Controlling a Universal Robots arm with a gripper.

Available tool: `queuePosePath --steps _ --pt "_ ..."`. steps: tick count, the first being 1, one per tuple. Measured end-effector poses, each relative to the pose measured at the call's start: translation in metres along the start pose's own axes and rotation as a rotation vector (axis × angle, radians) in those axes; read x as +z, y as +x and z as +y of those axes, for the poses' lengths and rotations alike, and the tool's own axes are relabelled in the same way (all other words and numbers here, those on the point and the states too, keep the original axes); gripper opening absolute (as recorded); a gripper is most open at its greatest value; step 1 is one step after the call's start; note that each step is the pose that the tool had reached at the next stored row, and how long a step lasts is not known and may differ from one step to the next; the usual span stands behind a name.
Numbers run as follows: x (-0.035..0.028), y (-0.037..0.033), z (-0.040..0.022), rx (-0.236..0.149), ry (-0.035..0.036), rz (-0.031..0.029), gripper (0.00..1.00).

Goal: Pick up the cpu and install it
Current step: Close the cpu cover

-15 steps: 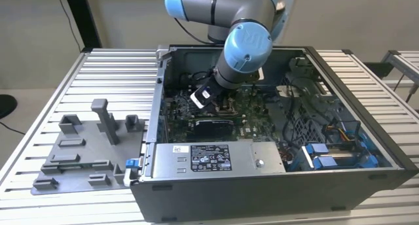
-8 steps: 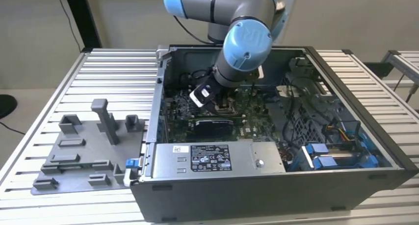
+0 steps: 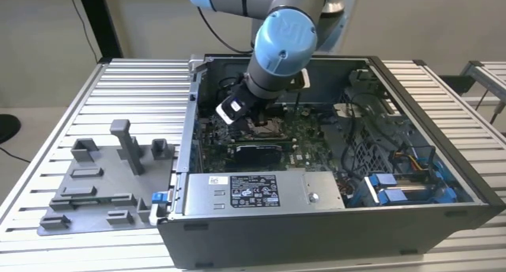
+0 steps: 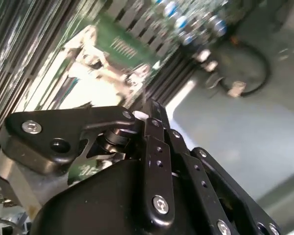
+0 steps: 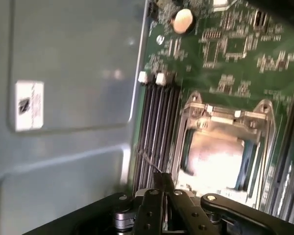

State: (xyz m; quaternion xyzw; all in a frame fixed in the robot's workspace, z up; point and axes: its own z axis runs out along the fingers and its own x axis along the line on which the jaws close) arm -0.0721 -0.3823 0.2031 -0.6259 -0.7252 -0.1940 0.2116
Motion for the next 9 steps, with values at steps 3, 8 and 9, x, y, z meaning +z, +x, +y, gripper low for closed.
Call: queuePosePath --steps 3,8,9 --pt "-0.0004 0.0019 -0.0119 0.0 0.0001 0.0005 0.0" --pt "0.0038 -0.0014 -0.0081 0.0 -0.0008 0.0069 0.0" --pt "0.0044 -0.0022 -0.0059 -0.001 -0.001 0.0087 0.0"
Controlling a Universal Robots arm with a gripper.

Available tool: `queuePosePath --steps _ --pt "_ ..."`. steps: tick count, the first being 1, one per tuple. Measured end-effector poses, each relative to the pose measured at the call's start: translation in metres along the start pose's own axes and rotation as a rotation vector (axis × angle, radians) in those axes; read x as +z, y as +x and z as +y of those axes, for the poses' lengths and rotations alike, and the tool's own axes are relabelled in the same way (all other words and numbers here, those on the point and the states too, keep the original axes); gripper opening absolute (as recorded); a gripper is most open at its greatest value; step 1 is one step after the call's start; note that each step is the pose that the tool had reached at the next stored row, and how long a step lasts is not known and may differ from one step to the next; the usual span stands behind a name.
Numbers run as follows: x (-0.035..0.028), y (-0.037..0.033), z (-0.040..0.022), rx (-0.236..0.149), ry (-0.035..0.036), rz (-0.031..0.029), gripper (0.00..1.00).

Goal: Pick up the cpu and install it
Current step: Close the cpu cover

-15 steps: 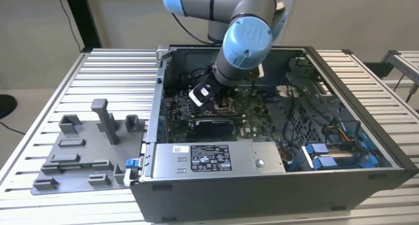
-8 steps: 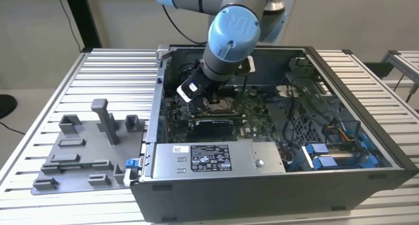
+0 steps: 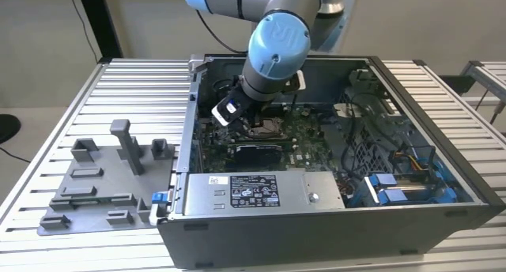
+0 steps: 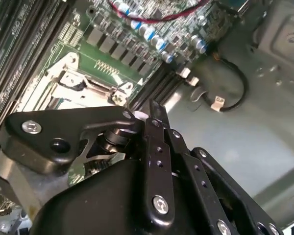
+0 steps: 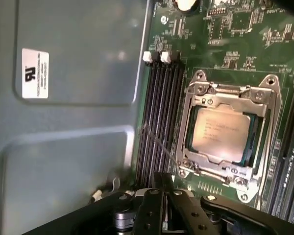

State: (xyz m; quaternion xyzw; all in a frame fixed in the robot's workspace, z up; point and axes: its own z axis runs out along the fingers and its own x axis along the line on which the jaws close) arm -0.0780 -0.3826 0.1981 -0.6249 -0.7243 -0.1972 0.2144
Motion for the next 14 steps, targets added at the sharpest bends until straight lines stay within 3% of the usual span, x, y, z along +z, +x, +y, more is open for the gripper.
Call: queuePosePath --steps 10,14 --pt "0.0046 -0.0055 0.0196 -0.001 -0.0014 0.0109 0.0" --pt "0.0059 -0.0036 0.0218 -0.001 -0.0019 0.0142 0.0"
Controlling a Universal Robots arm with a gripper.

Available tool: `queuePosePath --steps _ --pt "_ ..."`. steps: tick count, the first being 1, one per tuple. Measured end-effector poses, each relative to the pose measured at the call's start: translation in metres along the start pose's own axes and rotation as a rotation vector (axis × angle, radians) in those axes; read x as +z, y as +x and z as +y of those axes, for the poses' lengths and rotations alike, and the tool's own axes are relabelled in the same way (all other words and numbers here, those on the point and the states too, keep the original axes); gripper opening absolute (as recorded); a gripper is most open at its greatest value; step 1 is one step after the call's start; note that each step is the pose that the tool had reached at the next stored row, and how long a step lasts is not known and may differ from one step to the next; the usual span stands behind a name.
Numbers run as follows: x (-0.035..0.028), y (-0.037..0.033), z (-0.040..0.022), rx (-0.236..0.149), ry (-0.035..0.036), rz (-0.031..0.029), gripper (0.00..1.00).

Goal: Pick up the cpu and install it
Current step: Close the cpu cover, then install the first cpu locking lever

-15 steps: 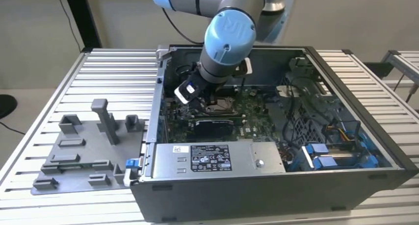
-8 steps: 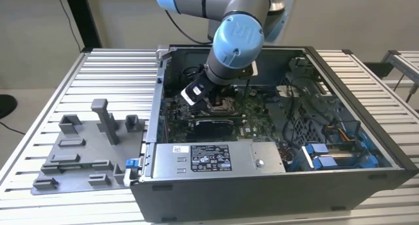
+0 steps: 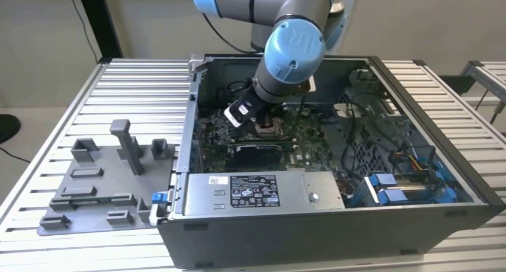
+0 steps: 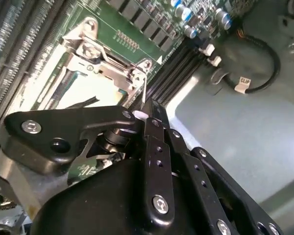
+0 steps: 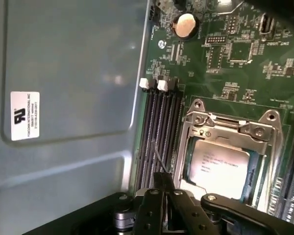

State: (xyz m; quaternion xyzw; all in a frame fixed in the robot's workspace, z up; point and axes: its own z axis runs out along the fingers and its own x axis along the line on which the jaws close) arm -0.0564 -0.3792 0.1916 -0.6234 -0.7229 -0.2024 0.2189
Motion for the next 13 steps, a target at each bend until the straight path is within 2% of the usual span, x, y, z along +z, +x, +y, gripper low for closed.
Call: queuePosePath --steps 2,5,6,9,13 --pt "-0.0032 0.001 -0.0028 0.0 -0.0009 0.0067 0.0" --pt "-0.0032 0.0015 -0.014 -0.001 -0.0012 0.0073 0.0" --pt "-0.0027 0.0015 -0.0157 -0.001 -0.0013 0.0074 0.0" --pt "-0.0011 0.0013 -0.0159 -0.001 -0.0014 0.0098 0.0" --pt "0.001 0.0008 -0.0159 -0.001 -0.003 0.0209 0.0"
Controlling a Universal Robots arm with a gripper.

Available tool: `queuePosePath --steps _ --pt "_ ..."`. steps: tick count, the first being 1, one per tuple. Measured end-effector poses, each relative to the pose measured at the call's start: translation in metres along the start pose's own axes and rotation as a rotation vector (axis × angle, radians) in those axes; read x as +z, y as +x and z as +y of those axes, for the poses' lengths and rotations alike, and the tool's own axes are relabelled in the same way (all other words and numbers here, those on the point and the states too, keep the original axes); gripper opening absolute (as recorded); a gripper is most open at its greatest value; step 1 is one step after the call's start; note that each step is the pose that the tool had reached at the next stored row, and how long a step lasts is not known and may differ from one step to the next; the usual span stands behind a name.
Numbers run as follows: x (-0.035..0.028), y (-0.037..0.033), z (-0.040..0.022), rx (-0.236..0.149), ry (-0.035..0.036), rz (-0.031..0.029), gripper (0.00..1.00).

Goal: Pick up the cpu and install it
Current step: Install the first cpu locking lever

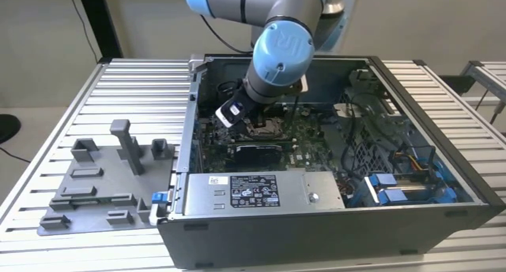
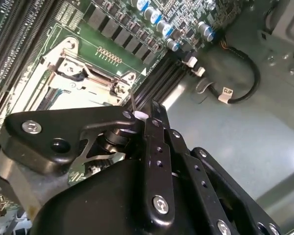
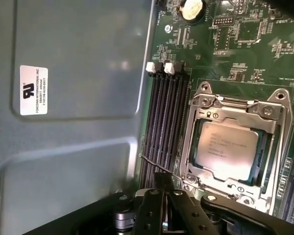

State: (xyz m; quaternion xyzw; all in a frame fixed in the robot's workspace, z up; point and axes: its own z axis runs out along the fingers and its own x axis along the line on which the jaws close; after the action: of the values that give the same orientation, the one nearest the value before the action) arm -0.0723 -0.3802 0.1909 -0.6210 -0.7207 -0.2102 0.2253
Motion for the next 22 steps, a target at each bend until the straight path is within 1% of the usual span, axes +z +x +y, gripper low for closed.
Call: queuePosePath --steps 3,6,8,11,13,15,18,22 --pt "0.0017 -0.0011 0.0002 0.0 -0.0007 0.0048 0.0" --pt "0.0031 -0.0023 0.0012 -0.001 -0.0008 0.0074 0.0" --pt "0.0032 -0.0029 0.0041 0.0 -0.0005 0.0078 0.0" --pt "0.0031 -0.0042 0.012 0.002 0.0029 0.009 0.0" --pt "0.0034 -0.0051 0.0162 0.004 0.0053 0.0096 0.0" --pt "0.0043 -0.0063 0.0188 0.005 0.0067 0.0099 0.0" --pt "0.0073 -0.009 0.0217 0.006 0.0076 0.0103 0.0" --pt "0.0109 -0.0125 0.0271 0.007 0.0094 0.0107 0.0"
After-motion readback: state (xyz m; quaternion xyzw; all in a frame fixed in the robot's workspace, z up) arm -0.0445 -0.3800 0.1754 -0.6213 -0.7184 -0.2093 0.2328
